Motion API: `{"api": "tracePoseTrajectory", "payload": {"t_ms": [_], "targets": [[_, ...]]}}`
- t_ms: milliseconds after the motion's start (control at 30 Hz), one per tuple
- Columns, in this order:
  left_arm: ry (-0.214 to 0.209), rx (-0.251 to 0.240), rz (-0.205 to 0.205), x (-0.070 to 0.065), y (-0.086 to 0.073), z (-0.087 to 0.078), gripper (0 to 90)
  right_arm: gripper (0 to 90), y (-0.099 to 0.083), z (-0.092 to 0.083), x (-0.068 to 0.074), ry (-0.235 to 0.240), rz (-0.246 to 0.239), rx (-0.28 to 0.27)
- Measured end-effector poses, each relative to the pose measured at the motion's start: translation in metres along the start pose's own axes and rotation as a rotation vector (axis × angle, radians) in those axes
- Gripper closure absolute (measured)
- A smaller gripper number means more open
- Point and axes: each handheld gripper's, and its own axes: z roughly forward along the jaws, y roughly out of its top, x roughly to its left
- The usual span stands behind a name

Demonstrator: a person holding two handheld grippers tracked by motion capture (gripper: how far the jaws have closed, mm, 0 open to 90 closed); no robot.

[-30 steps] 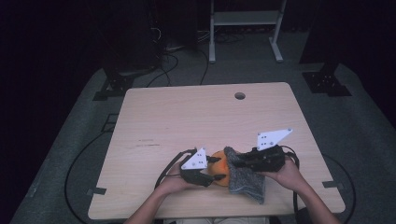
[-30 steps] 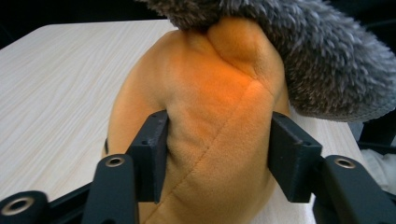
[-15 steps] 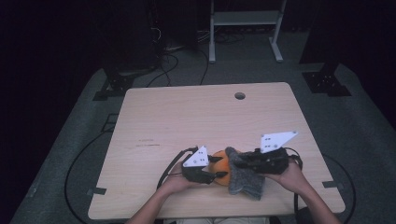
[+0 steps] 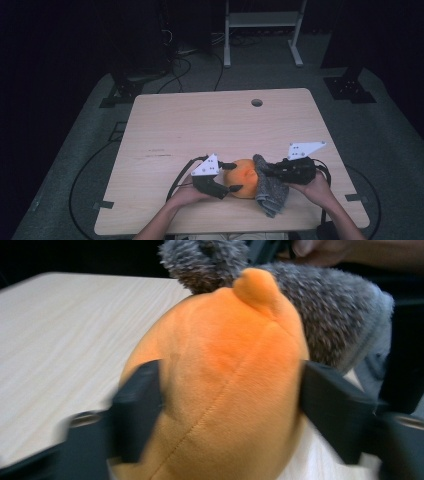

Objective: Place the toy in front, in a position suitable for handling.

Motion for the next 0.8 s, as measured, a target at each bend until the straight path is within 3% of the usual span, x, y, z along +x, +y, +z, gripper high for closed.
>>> {"api": "tracePoseTrajectory", "payload": {"t_ms": [67, 100, 200, 267, 333, 400, 500, 567, 667, 700, 800], "targets": [[0.010, 0.019, -0.029, 0.003, -0.001, 0.005, 14.6, 80.9, -0.001, -0.001, 0.000, 0.000, -0.004, -0.008], [0.009, 0.017, -0.030, 0.003, -0.001, 0.006, 16.8, 80.9, 0.000, -0.001, 0.001, -0.001, -0.004, -0.010], [0.041, 0.002, 0.010, 0.001, 0.003, 0.001, 41.3, 80.9, 0.004, -0.003, 0.002, 0.001, -0.003, -0.035], [0.055, -0.012, -0.002, 0.000, 0.008, -0.004, 49.2, 80.9, 0.009, -0.005, 0.006, 0.024, -0.006, -0.081], [0.060, -0.037, -0.011, 0.000, 0.013, -0.010, 53.1, 80.8, 0.019, -0.005, 0.012, 0.059, -0.023, -0.141], [0.047, -0.070, -0.048, 0.002, 0.018, -0.020, 54.5, 80.8, 0.024, -0.005, 0.015, 0.071, -0.041, -0.192], [0.046, -0.101, -0.083, 0.006, 0.021, -0.035, 55.6, 80.9, 0.023, -0.003, 0.007, 0.096, 0.001, -0.244], [0.062, -0.085, -0.091, 0.008, 0.019, -0.041, 55.5, 80.9, 0.018, 0.002, 0.002, 0.065, 0.012, -0.208], [0.074, -0.041, -0.104, 0.011, 0.015, -0.043, 55.5, 80.7, 0.005, 0.015, -0.001, 0.020, 0.018, -0.085], [0.079, -0.025, -0.106, 0.011, 0.014, -0.042, 55.5, 80.7, 0.004, 0.016, -0.001, 0.027, 0.028, -0.083], [0.089, 0.041, -0.085, 0.007, 0.016, -0.034, 55.3, 80.7, 0.014, 0.012, 0.006, 0.065, 0.018, -0.150]]}}
